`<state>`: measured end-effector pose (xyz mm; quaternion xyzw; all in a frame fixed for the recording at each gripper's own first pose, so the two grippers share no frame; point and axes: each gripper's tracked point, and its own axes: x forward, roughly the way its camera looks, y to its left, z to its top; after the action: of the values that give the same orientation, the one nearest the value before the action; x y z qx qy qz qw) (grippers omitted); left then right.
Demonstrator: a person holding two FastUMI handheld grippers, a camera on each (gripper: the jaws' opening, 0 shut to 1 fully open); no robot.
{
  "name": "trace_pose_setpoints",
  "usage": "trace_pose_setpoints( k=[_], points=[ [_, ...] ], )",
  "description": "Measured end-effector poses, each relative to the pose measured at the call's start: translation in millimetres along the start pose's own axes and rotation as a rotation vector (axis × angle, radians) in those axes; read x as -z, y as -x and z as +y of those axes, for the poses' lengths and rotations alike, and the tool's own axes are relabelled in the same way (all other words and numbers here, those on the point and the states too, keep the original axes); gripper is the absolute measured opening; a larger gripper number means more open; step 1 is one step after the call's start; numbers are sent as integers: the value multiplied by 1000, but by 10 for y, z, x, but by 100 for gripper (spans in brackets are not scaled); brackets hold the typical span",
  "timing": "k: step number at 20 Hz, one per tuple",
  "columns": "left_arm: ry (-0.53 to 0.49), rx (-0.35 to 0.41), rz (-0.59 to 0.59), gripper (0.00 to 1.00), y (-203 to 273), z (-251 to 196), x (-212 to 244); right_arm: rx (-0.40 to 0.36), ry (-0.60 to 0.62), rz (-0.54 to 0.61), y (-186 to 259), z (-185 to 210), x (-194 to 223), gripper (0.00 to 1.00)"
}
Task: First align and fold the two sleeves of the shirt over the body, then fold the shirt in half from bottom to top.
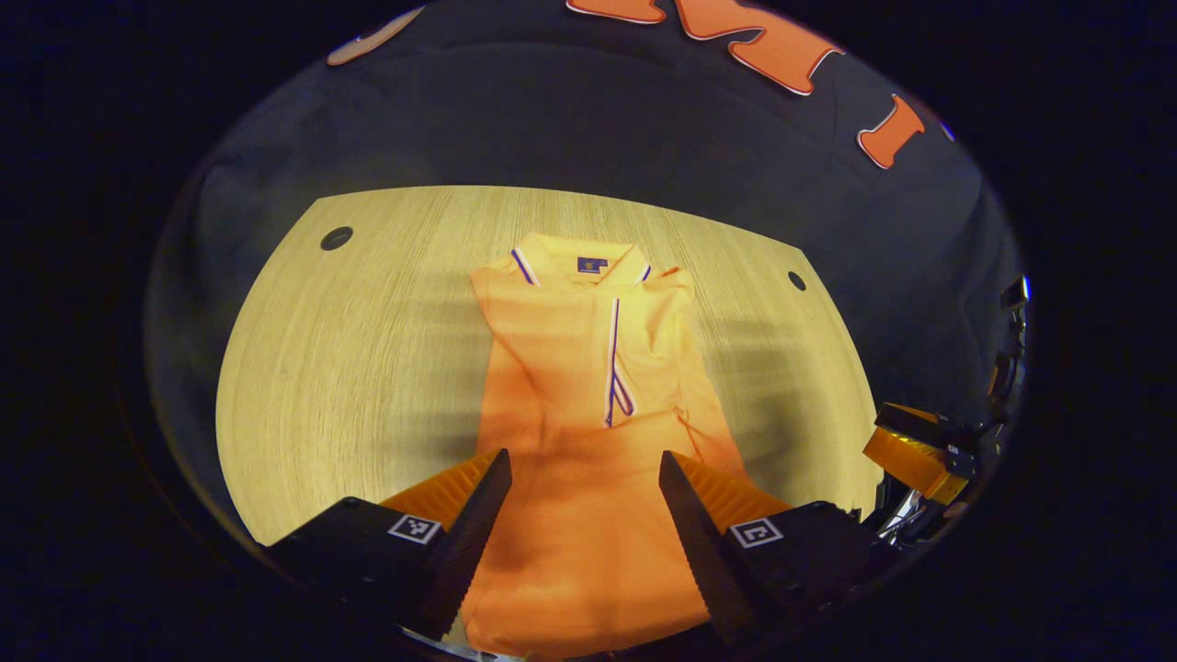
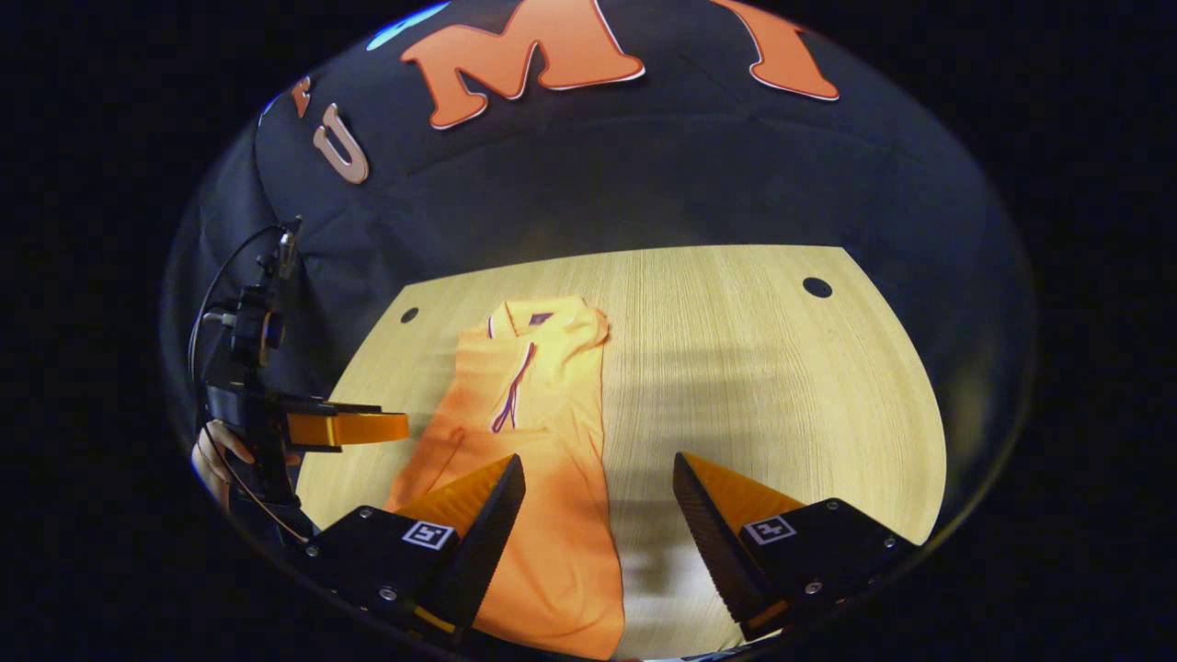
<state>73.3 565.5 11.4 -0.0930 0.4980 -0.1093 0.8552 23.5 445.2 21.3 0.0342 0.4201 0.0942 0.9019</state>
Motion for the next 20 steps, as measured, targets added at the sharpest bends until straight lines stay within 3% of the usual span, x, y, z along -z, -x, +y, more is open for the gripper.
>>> trace_pose_setpoints(
  k=[8, 12, 20],
  points=[
    [-11, -94, 61, 98, 537, 519, 1167, 83, 51, 275, 53, 251, 1265, 99],
    [-4, -135, 163, 99, 596, 750, 1819, 102, 51, 386, 189, 345, 1848, 99],
    [-43, -159, 274, 99, 585, 622, 2617, 155, 48, 515, 268, 284, 2451, 99]
  ],
)
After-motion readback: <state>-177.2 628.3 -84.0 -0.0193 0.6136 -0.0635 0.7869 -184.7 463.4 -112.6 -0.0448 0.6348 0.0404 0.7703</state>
